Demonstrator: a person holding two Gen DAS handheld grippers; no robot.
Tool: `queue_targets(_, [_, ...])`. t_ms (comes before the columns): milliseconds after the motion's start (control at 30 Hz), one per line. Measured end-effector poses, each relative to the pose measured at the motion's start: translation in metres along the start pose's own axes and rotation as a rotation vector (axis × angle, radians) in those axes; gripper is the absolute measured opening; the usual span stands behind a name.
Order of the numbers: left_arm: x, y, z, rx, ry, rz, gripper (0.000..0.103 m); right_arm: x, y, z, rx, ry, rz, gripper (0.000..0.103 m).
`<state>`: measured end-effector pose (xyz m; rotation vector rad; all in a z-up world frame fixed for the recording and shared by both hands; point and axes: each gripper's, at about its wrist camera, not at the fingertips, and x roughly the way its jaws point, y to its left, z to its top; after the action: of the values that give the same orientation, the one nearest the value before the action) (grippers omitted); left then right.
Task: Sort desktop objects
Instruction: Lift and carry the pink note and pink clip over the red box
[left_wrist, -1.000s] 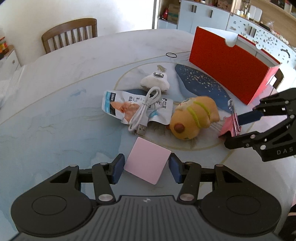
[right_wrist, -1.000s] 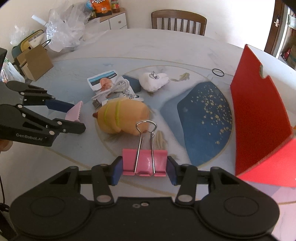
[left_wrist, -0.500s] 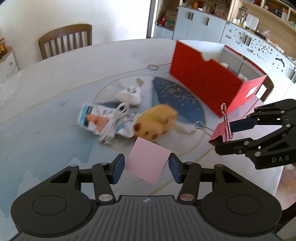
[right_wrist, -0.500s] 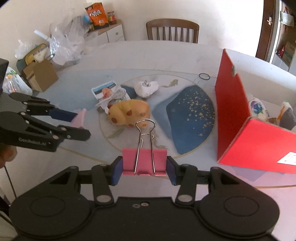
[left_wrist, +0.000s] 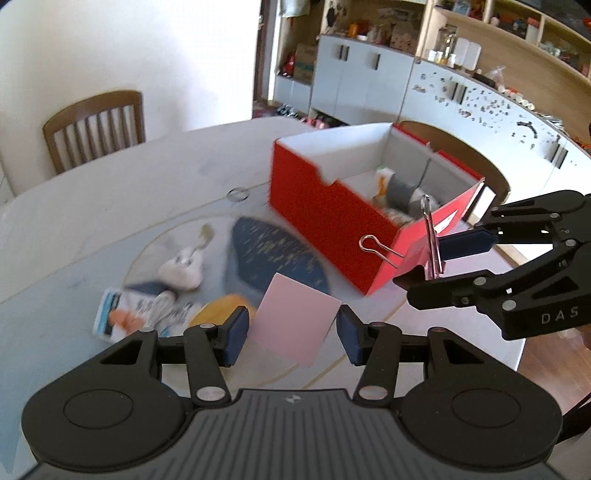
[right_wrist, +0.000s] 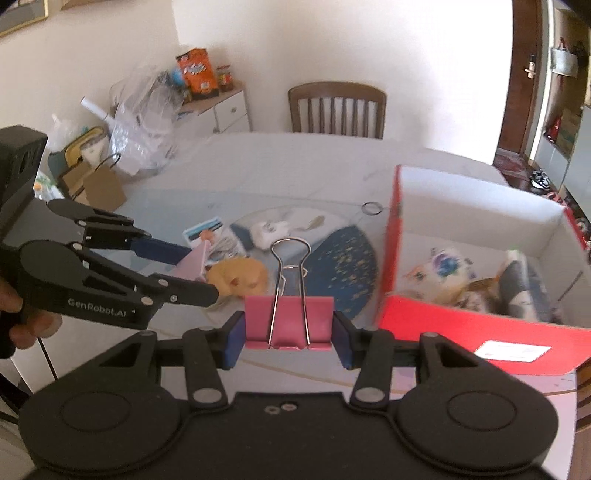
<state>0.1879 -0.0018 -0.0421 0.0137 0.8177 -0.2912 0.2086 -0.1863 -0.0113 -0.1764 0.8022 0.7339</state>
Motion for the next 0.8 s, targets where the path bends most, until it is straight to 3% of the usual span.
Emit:
queue_targets(467, [0.027,-0.064,0.056,0.089,-0.055,-0.016,0.051,-0.032,-0.088,0.014,0.06,-0.072,-0.05,0.049])
queue_targets(800, [0.065,-0.104,0.092,0.152,-0.032,-0.003,0.051,-0.032,-0.142,0.024,0.055,-0.08,-0.087,0.049])
